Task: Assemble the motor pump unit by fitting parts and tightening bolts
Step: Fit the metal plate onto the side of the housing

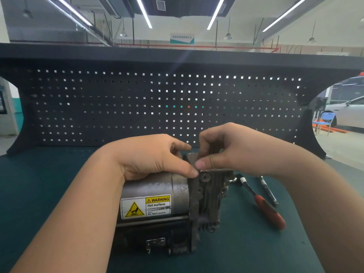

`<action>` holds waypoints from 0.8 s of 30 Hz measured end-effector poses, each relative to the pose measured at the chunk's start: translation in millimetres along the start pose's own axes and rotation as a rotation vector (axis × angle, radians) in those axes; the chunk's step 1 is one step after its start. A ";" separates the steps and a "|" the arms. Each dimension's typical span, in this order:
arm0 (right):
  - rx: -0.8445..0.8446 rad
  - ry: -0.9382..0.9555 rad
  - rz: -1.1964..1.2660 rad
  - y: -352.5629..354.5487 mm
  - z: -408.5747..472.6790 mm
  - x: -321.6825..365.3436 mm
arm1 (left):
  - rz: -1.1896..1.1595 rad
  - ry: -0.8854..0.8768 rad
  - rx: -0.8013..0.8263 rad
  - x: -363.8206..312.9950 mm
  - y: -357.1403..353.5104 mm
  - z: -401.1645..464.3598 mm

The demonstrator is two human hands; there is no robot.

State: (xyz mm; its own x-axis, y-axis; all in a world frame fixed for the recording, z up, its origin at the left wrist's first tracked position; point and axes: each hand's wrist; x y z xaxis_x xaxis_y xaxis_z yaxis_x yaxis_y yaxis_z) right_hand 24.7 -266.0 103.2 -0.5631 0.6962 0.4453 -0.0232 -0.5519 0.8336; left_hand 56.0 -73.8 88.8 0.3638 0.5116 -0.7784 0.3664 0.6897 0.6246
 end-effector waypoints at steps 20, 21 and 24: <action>-0.012 -0.037 0.172 -4.4 3.0 -3.7 | 0.101 0.050 -0.025 -2.5 -5.6 4.3; -0.022 -0.038 0.161 -5.2 3.5 -4.1 | 0.104 0.048 -0.014 -2.4 -5.3 4.0; -0.048 -0.045 0.122 -9.5 5.7 -5.2 | 0.141 0.054 -0.022 -1.6 -4.9 3.1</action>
State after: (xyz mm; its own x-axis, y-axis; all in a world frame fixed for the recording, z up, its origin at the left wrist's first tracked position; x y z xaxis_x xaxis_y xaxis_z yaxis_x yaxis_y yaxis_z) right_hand 32.5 -261.8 94.8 -0.5264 0.6418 0.5576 0.0030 -0.6544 0.7561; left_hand 56.4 -79.6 87.2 0.3636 0.6307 -0.6855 0.2954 0.6198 0.7270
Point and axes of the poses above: each hand's wrist, its own z-axis towards the middle knuckle, its own y-axis out of the back of the hand, x = y × z
